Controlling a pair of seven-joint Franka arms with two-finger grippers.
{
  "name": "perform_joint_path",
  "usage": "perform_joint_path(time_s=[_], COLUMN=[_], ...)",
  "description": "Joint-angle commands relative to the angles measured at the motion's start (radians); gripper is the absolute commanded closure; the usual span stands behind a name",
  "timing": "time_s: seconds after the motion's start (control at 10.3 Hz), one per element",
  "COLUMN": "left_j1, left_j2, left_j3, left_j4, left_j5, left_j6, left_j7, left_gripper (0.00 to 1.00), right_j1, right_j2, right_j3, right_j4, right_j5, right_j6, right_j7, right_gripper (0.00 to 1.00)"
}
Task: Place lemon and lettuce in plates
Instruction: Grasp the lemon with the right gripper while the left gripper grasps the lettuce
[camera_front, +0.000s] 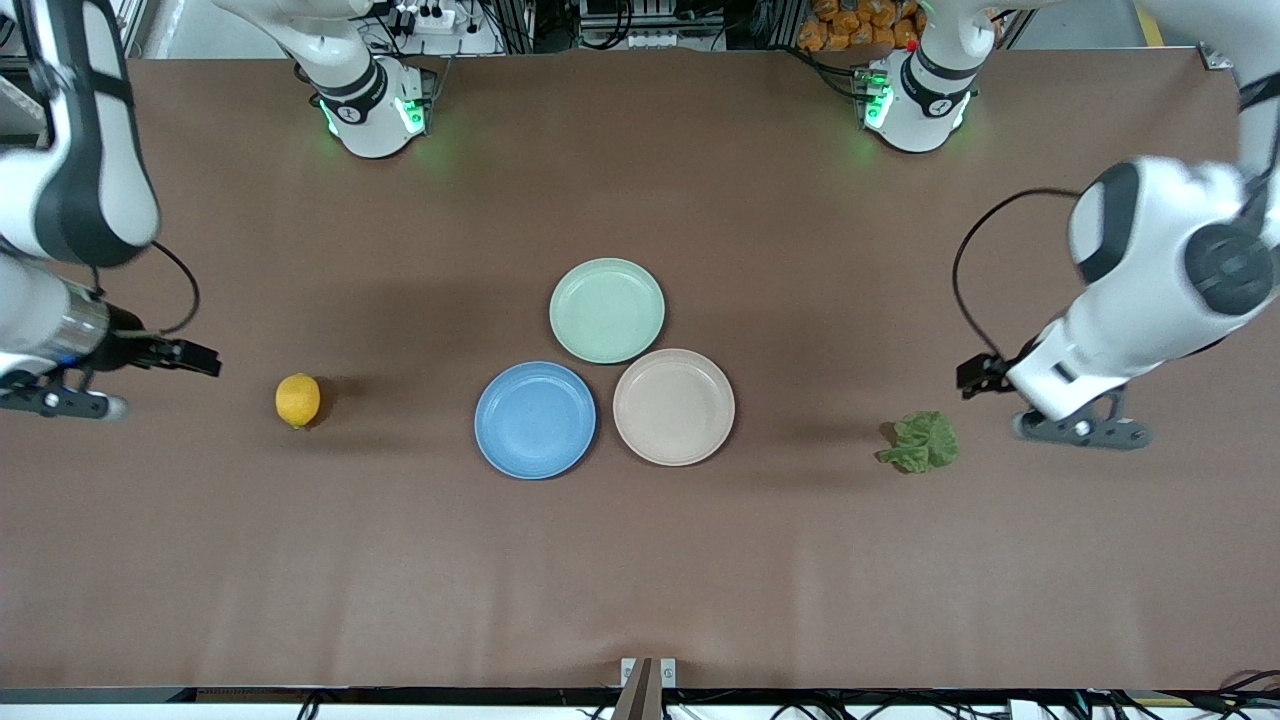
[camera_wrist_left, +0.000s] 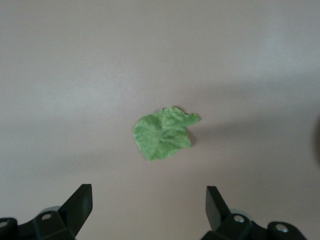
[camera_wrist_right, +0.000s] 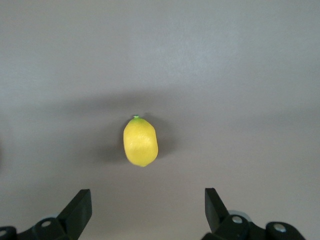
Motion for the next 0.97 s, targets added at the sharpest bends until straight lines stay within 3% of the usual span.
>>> perform_joint_path(time_s=[0.0,0.39,0.78,0.88], left_j1=[0.006,0.009,0.006,0.009], left_j2=[0.078,0.210,0.266,0.270], left_j3=[0.000,0.005,0.006,0.008], left_j4=[-0.076,-0.154,-0.163,-0.163], left_j5=[0.031,0.031,0.030,0.030], left_j6=[0.166,0.419,0.472,0.474], left_j7=[0.015,0.014,0.000,0.000], left_gripper=[0.00,0.00,0.00,0.13], right_j1=[0.001,0.004,0.018,0.015], right_j2=[0.083,0.211,0.274,0.280], right_j3=[0.009,0.016,0.021,0.024], right_j4=[0.007,-0.068,-0.074,-0.078], right_j5=[-0.005,-0.003,-0.002,-0.002], right_j6=[0.068,0.255,0.299,0.297], right_j7=[0.001,0.003,0.003,0.001], right_gripper=[0.00,0.00,0.00,0.00])
